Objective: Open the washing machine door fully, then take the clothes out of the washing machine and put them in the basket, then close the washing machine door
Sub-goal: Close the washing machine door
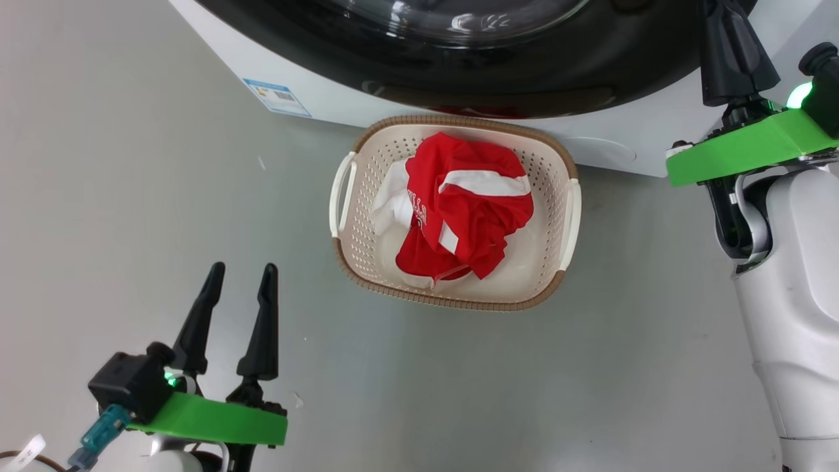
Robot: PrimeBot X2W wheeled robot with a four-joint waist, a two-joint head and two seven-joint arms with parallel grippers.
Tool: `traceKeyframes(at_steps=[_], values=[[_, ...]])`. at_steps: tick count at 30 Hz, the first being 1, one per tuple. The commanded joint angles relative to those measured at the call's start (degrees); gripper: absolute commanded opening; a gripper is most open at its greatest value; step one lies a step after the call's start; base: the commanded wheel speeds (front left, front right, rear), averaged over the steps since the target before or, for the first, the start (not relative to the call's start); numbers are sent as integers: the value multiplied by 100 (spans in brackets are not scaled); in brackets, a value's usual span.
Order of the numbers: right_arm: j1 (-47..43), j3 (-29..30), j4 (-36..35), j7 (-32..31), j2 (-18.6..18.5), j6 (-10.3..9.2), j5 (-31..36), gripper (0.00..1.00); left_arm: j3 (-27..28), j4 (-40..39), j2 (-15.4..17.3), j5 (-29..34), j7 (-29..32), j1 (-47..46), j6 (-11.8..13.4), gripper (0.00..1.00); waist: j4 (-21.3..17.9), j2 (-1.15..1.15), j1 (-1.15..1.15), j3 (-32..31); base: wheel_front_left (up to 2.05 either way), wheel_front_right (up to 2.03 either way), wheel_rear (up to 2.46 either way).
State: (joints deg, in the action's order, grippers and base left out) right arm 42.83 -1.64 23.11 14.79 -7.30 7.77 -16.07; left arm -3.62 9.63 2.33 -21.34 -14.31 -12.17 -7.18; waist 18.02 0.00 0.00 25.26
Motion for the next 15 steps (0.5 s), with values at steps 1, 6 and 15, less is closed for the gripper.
traceKeyframes(at_steps=[1, 6, 15], values=[[139, -122, -148, 21, 33, -28, 22, 0, 183, -96, 81, -13, -69, -70, -31, 100, -25, 0, 0, -57, 0, 0, 0], [-254, -417, -114, 21, 20, -28, -84, 22, 196, -15, 124, 11, -69, 10, -31, 100, -114, 0, 0, -281, 0, 0, 0], [-1269, -672, -272, 21, -41, -28, -192, 100, 348, 112, 285, 77, -69, 295, -31, 100, -406, 0, 0, -801, 0, 0, 0]])
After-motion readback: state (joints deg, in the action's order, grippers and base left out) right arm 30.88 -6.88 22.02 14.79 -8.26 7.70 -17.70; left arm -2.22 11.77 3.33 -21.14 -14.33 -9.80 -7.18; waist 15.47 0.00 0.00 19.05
